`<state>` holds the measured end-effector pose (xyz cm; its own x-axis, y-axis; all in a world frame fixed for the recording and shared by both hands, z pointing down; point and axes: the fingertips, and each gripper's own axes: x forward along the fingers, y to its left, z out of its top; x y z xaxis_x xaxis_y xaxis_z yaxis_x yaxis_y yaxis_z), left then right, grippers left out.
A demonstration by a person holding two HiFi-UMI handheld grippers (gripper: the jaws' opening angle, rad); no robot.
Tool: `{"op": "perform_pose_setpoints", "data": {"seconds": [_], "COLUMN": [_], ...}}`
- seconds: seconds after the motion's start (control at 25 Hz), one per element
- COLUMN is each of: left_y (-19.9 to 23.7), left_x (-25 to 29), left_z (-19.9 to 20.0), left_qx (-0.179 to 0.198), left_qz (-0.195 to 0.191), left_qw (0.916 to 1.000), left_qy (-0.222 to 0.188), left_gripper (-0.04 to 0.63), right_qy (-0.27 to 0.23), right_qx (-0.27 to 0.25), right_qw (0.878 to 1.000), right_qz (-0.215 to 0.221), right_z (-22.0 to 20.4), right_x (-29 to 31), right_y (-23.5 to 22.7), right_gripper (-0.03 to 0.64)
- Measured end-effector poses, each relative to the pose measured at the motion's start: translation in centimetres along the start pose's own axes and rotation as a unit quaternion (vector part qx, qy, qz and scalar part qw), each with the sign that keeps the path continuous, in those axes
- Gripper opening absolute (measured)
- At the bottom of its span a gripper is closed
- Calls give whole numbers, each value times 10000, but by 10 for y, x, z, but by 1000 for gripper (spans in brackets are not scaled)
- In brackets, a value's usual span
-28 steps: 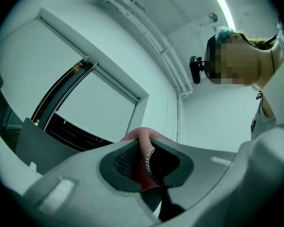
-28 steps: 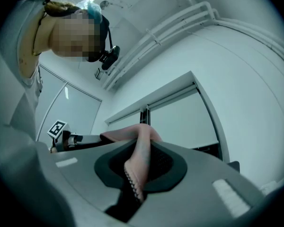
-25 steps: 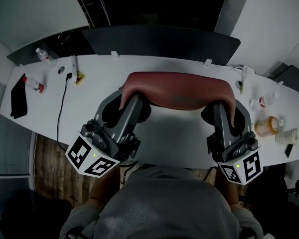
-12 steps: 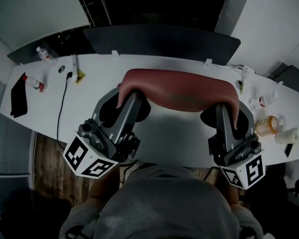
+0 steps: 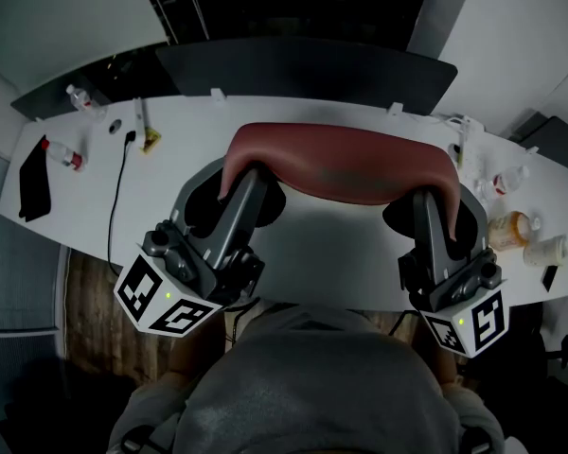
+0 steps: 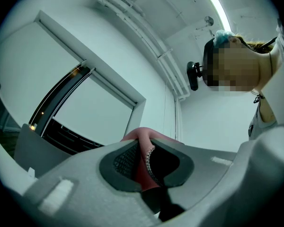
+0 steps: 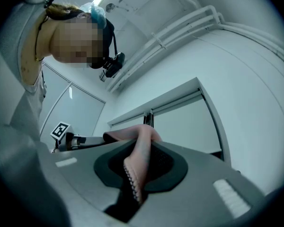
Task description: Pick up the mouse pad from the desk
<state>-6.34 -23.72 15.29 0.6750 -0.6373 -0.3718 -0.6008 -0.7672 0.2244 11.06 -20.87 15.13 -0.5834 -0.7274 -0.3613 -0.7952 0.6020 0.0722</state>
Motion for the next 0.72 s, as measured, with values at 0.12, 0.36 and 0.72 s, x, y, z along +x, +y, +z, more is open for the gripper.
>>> {"op": "perform_pose_setpoints", "data": {"seconds": [0.12, 0.36, 0.72], "left_y": [0, -2, 0], "left_x": [0, 0, -5], "left_z": [0, 0, -2], "left_qx": [-6, 41, 17], "left_qz": [-5, -17, 51], "left_qw": [10000, 10000, 10000], "left_qy": [11, 34, 48], "left_gripper": [63, 64, 64], "right_qy": [32, 23, 83], "right_qx": [-83, -60, -81], "right_qw": [10000, 10000, 9999], "right_qz": [-16, -25, 24], "right_z": [-1, -1, -4], "right_x": [-1, -1, -1], "right_y": [0, -1, 3], "right_gripper": [52, 52, 52]}}
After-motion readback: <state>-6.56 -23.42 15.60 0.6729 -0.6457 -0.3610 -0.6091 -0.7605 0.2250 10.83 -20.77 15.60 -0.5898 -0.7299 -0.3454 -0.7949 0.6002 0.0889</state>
